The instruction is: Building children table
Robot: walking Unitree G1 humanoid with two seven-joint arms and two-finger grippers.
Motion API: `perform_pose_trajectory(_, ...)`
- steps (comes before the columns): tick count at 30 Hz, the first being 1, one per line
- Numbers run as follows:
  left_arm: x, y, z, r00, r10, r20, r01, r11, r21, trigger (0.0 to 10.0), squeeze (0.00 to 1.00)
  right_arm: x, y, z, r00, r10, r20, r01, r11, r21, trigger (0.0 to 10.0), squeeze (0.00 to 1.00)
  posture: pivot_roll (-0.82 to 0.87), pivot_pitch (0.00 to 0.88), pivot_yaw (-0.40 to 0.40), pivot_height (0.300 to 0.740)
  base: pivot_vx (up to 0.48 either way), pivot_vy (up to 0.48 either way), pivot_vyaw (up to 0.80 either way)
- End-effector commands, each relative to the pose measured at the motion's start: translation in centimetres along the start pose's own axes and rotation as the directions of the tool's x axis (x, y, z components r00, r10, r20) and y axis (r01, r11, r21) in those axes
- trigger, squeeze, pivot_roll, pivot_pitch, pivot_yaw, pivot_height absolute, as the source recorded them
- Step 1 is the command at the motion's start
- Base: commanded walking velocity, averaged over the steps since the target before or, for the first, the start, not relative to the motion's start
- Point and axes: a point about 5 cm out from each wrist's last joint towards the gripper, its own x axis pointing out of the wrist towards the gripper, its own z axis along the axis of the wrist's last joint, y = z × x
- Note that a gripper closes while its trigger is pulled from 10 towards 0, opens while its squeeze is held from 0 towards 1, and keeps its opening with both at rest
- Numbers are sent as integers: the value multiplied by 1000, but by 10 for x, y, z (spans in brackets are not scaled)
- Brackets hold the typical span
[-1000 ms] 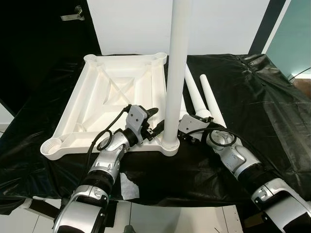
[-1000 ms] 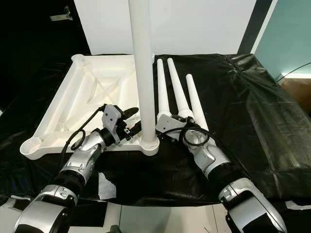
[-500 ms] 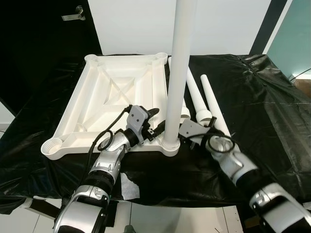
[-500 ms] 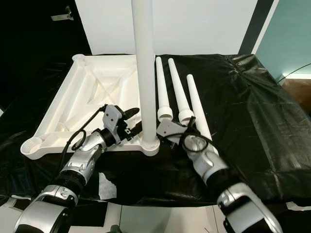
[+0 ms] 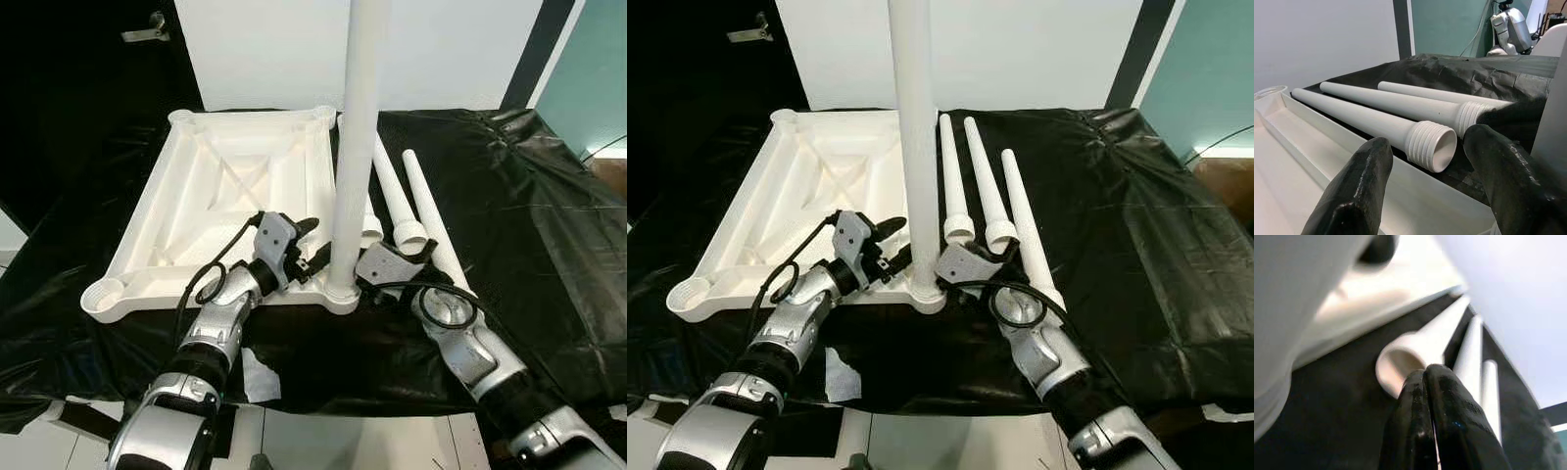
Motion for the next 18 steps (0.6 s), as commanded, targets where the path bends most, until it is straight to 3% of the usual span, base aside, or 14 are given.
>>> perform_pose_trajectory(1,7,-9,5,993,-118,24,118,993,24,10000,0,-2,-7,2,998,-63,-1,63,998,9,10000,0,-85,0,29,740,0,0,0)
perform_pose_trajectory(6,5,0,11,998,-43,55,40,998,53,10000,0,-9,-17,-1,990,-139,-38,140,990,28,10000,0,-90,0,38,740,0,0,0)
perform_pose_trajectory(12,-6,9,-1,998,18,-53,-13,996,83,10000,0,-22,-22,-3,981,-176,-87,183,979,87,10000,0,-99,11,53,740,0,0,0)
perform_pose_trajectory(18,-6,7,-7,996,15,-84,-9,997,78,10000,0,-15,-12,-12,990,-96,-100,103,992,71,10000,0,-98,19,61,740,0,0,0)
